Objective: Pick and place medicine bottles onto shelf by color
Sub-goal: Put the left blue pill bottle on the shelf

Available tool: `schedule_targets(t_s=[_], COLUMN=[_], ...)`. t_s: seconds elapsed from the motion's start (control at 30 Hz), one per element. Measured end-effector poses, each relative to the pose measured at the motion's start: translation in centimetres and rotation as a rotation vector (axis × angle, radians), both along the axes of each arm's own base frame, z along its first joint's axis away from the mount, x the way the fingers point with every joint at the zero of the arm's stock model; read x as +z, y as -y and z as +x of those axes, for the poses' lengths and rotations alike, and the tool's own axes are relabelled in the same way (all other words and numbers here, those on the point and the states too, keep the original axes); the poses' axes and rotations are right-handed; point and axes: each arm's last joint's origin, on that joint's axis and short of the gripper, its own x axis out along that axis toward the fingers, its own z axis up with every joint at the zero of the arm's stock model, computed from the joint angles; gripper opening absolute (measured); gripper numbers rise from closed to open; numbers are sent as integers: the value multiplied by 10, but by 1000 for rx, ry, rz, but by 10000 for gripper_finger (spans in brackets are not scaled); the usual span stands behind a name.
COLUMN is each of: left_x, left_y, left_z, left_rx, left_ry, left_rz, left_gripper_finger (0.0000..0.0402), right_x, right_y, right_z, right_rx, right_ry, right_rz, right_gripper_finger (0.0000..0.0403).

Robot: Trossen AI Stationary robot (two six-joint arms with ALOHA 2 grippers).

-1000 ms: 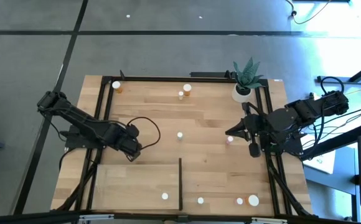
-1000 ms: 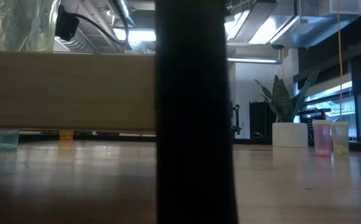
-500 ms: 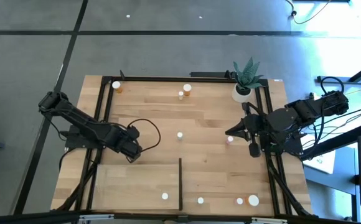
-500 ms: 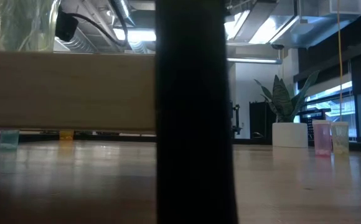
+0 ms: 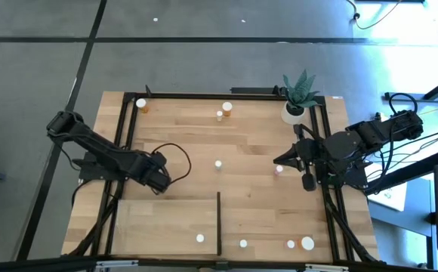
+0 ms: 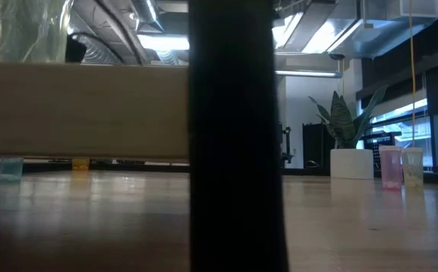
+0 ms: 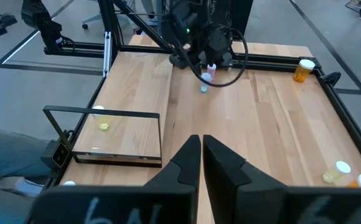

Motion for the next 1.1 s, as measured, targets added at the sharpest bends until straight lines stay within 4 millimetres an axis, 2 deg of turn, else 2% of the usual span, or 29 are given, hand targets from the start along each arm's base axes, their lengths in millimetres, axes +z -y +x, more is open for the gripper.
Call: schedule_targets(t_s=[0.17,0.6,0.73,1.1], left_x=[-8,-9,-9,-9], left_y=[-4,-2,0,-1], left_z=[-3,-3,3,4], left_rx=[13,-5,-33,-45], left_ry=[-21,-34,16,40], left_rz=[7,-42,-67,-25], left_gripper_finger=[204,204,204,204], right_x=[0,0,0,0], right_y=[0,0,0,0], right_z=[0,0,0,0], right_rx=[0,0,0,1], right_ry=[0,0,0,0], right_rz=[-1,-1,-2,-4], right_gripper_finger=[22,22,22,22])
